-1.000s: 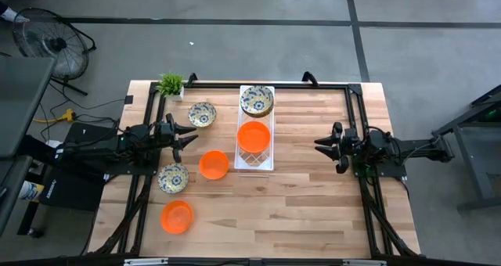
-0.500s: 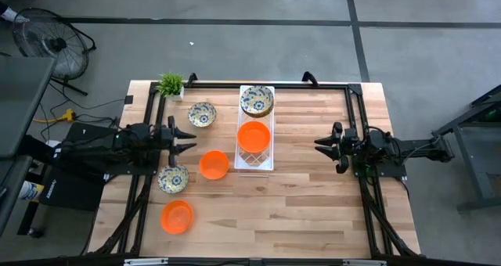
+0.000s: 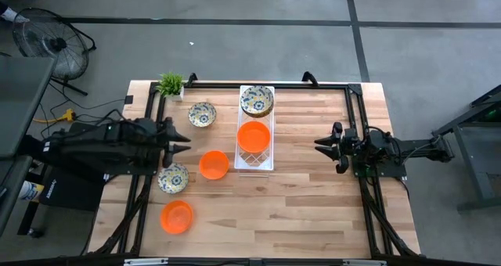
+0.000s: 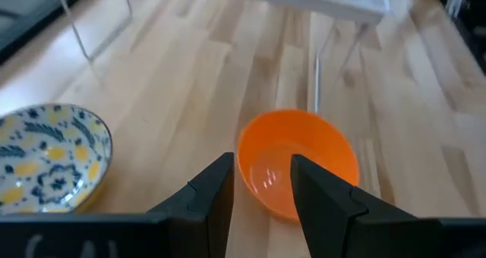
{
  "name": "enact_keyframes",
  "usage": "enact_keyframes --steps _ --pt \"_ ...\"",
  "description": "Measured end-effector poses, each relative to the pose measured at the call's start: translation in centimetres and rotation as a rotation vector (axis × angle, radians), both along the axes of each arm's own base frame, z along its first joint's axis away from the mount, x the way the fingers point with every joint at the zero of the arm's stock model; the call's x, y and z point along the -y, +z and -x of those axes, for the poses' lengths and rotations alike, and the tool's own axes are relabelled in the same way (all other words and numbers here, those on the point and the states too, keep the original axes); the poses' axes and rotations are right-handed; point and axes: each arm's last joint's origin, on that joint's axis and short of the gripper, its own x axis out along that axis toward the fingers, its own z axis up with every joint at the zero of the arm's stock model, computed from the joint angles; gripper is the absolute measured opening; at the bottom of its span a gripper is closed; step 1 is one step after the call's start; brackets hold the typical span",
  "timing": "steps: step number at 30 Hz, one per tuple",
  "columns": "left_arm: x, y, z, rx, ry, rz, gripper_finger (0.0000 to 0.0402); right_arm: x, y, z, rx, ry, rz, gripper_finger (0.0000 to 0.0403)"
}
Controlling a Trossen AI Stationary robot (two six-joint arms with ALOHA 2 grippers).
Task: Pick & Place Mini bowls
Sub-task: Stack the yellow bowl on top of the yellow bowl on the shelf
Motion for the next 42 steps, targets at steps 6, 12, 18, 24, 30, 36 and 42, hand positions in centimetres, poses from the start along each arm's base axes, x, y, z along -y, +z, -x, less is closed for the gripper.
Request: enact_keyframes --steps 6,12,18,24,30,36,42 --pt "0.0 1.3 -0.7 -0.176 -0.017 0.021 0.0129 0.0 0.0 0.0 0.000 0.000 0.000 0.0107" --pt "0.2 1.5 -1.4 -0.357 -0.042 0.115 0.0129 0.0 0.0 0.0 0.000 0.000 0.000 0.0107" --pt "0.5 0.2 -1.8 -0.547 -0.081 0.243 0.0129 0.0 0.0 0.0 0.000 0.000 0.000 0.0107" --pt "0.8 -0.6 -2.7 -0.645 -0.241 0.242 0.0129 0.0 0.0 0.0 0.000 0.000 0.000 0.0107" --pt "1.3 -1.3 -3.5 -0.725 -0.343 0.186 0.0129 0.0 0.0 0.0 0.000 0.000 0.000 0.0107" --pt "1.3 -2.7 -4.9 -0.839 -0.317 0.115 0.0129 0.0 0.0 0.0 0.000 0.000 0.000 0.0107" --pt "1.3 -3.6 -6.3 -0.862 -0.315 0.106 0.0129 0.0 0.0 0.0 0.000 0.000 0.000 0.0107"
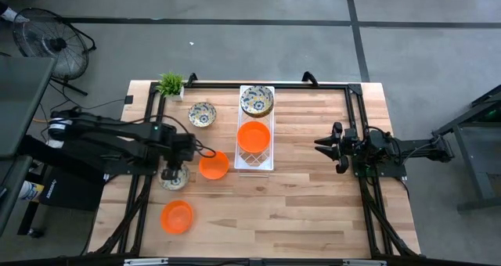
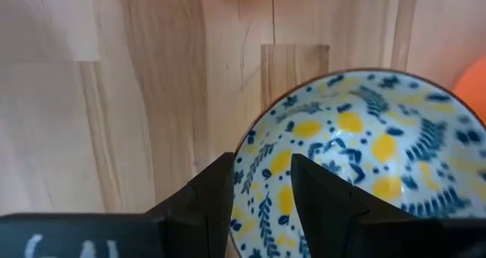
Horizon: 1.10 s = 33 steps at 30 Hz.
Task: Pick & Place Mini bowls
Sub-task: Stack the yellow bowl on top of the yellow bowl on the shelf
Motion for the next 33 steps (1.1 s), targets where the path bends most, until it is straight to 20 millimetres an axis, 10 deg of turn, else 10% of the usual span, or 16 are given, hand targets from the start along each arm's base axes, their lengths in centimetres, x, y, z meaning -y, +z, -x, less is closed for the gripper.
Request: enact_keyframes --steps 33 --pt "0.2 0.8 -0.4 0.002 -0.075 0.038 0.0129 0.0 0.0 0.0 0.003 0.000 0.000 0.0107"
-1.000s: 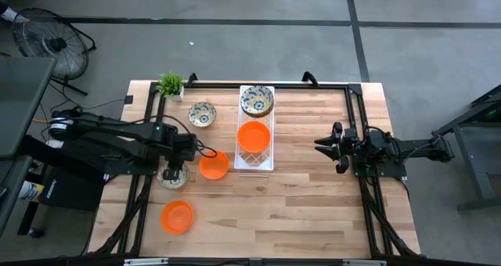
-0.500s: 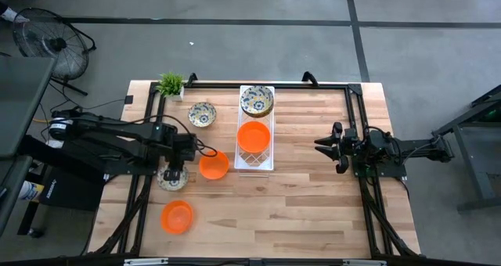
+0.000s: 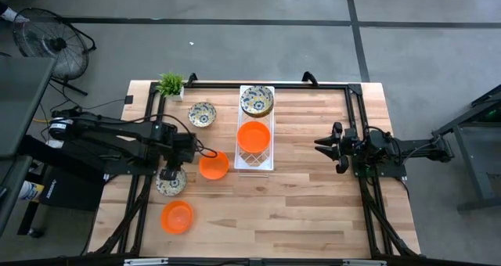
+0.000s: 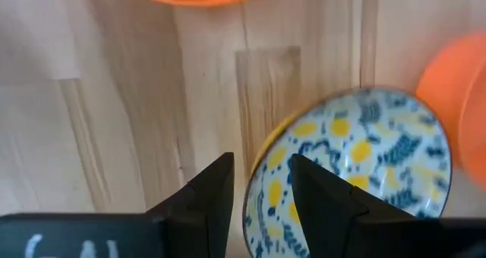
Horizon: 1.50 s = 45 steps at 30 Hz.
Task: Pick & Place Mini bowls
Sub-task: Stack the yellow bowl on top of the yellow bowl on the shelf
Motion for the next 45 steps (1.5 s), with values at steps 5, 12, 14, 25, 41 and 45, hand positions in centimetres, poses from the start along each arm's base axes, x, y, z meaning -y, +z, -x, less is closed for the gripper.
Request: enact_keyframes --steps 5,12,14,25,41,45 --pt "0.6 0.0 0.1 0.018 -0.140 -0.026 0.0129 0.0 0.0 0.0 0.000 0.000 0.000 0.0107" --pt "0.5 -0.4 0.1 -0.028 -0.158 -0.116 0.0129 0.0 0.0 0.0 0.000 0.000 0.000 0.0107" --pt "0.6 -0.6 0.0 -0.037 -0.170 -0.113 0.0129 0.0 0.0 0.0 0.000 0.000 0.000 0.0107" --pt "0.8 -1.2 -0.4 -0.077 -0.201 -0.098 0.0129 0.0 0.0 0.0 0.000 0.000 0.000 0.0107" --pt "0.9 -1.4 -0.6 -0.083 -0.195 -0.087 0.0019 0.0 0.0 0.0 -0.002 0.000 0.000 0.0107" --pt "0.9 -1.3 -0.6 -0.084 -0.188 -0.077 0.0014 0.0 0.0 0.0 -0.003 0.000 0.000 0.0107"
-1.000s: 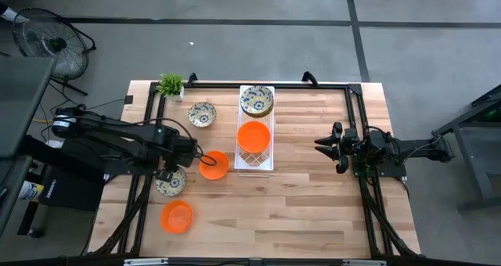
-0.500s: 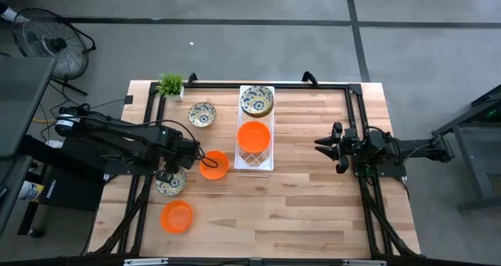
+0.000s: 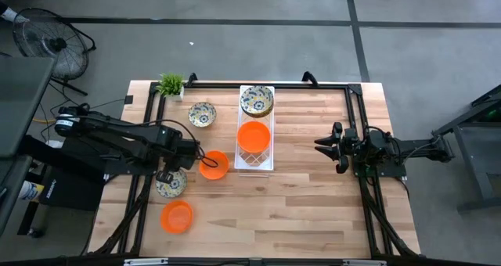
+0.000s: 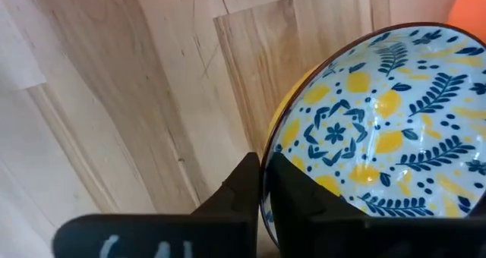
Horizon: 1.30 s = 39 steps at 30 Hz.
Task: Pick & Place Mini bowls
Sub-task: Stack the yellow bowl on top of the yellow bowl on the shelf
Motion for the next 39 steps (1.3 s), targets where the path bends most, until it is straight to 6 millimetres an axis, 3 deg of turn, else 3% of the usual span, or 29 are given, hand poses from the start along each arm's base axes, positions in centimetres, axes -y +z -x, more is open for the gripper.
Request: enact_keyframes --steps 6,25,39 --pt "0.0 0.3 0.0 -0.011 0.024 0.014 0.0006 0.0 0.0 0.0 0.000 0.000 0.000 0.0107" --pt "0.0 7.0 -1.2 0.050 0.118 -0.013 0.0000 0.0 0.0 0.0 0.000 0.000 0.000 0.0107" --pt "-1.1 16.7 -2.4 0.303 0.290 -0.105 0.0000 0.0 0.0 0.0 0.000 0.000 0.000 0.0107"
